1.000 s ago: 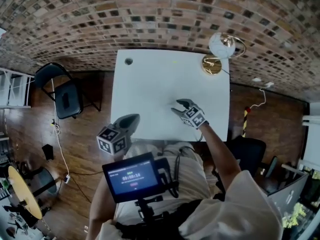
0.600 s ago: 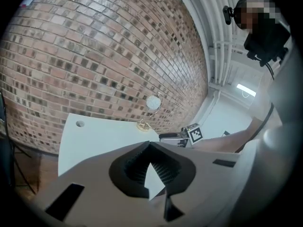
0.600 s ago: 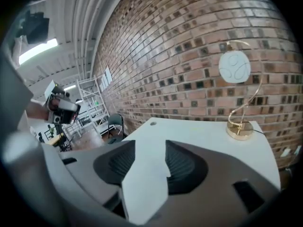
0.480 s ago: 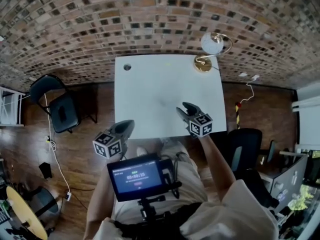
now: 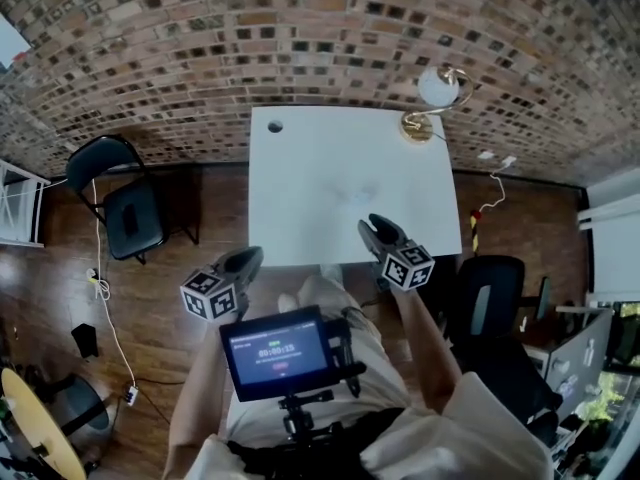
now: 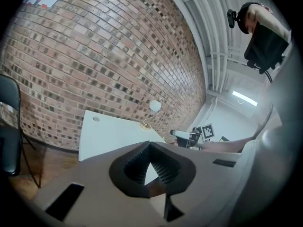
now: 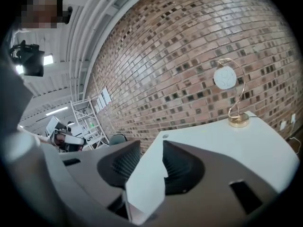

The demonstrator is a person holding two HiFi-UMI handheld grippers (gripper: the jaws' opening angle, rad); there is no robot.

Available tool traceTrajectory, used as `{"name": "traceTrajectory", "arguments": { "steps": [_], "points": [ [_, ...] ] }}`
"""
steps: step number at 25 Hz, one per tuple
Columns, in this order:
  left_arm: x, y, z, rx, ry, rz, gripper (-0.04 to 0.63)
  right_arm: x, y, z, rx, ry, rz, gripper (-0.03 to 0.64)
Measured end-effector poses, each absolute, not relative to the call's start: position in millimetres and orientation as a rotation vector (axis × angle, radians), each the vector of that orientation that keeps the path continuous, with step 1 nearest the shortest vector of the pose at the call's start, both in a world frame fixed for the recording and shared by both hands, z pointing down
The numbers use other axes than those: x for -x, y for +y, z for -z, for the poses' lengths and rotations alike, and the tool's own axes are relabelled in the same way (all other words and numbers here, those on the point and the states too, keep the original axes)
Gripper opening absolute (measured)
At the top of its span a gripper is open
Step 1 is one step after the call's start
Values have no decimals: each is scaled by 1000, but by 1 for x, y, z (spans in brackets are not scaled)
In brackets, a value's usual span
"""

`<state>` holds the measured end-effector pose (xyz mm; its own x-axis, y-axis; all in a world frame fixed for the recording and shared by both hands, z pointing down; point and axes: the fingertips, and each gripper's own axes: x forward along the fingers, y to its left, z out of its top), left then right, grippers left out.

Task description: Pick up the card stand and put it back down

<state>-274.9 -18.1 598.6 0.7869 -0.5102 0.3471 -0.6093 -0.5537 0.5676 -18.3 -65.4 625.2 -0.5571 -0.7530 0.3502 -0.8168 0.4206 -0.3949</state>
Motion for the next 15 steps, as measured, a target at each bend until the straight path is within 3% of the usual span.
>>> {"name": "traceTrajectory", "arguments": {
  "steps": [15],
  "points": [
    [295, 23, -604, -2252, -851, -80, -3, 4, -13, -568, -1508, -2555, -682, 141]
  ]
}}
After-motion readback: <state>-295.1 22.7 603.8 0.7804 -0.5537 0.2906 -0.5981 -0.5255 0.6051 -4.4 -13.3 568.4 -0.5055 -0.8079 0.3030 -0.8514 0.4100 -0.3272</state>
